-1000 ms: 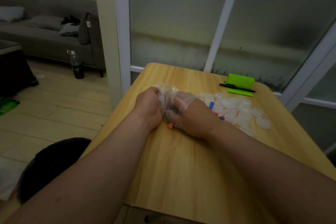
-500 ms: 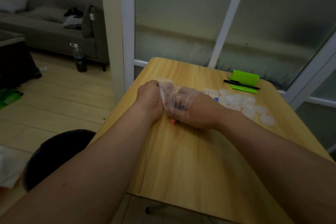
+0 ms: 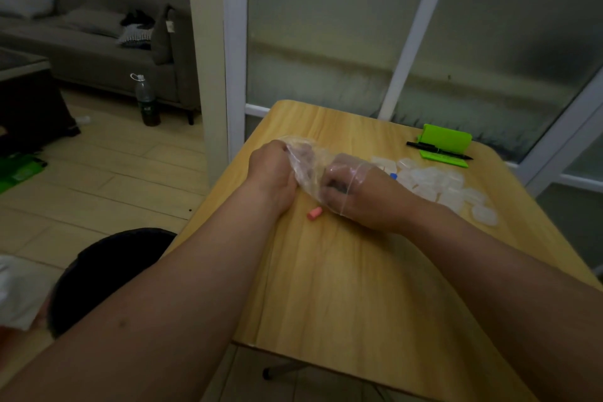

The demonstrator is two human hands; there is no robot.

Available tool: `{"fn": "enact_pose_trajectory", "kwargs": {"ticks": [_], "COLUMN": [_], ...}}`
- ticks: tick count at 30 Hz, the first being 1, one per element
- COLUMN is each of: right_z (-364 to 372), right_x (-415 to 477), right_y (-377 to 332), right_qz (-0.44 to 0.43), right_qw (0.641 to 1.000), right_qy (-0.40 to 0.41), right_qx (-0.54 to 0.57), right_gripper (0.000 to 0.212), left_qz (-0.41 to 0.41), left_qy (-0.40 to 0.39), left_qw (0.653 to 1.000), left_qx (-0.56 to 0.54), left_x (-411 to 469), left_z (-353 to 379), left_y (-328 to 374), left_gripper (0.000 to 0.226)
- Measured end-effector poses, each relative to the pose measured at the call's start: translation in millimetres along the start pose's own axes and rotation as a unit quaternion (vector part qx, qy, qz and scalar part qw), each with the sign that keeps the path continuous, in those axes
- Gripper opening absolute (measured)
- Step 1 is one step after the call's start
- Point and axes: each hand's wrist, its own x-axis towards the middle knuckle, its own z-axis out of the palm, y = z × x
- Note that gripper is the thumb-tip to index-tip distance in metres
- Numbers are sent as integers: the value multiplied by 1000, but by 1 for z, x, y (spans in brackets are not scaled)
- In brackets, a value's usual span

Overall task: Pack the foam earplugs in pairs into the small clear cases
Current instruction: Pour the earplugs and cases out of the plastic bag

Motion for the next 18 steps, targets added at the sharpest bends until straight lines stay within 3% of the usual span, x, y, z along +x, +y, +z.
{"fn": "enact_pose_trajectory", "kwargs": {"ticks": [5,9,12,18], "right_z": [0,-3,-5,-6], "right_x": [-4,-4,-5,-12], "right_y": [4,-2,-7,-3], "right_qz": [15,32,55,58], "right_qw": [1000,999,997,989], "right_qy": [11,-22,-27,-22], "right_qx": [9,-34,-54,-132], "right_gripper": [5,43,59,45], "left_qz": [7,11,12,14], "left_qy": [11,8,15,31], "left_qw": [1000,1000,1000,999], "left_qx": [-2,-1,-7,8], "left_x": [5,11,11,16], "left_z": [-1,-2,-1,1], "left_y": [-5,-7,-7,-6], "left_gripper": [31,31,33,37]}}
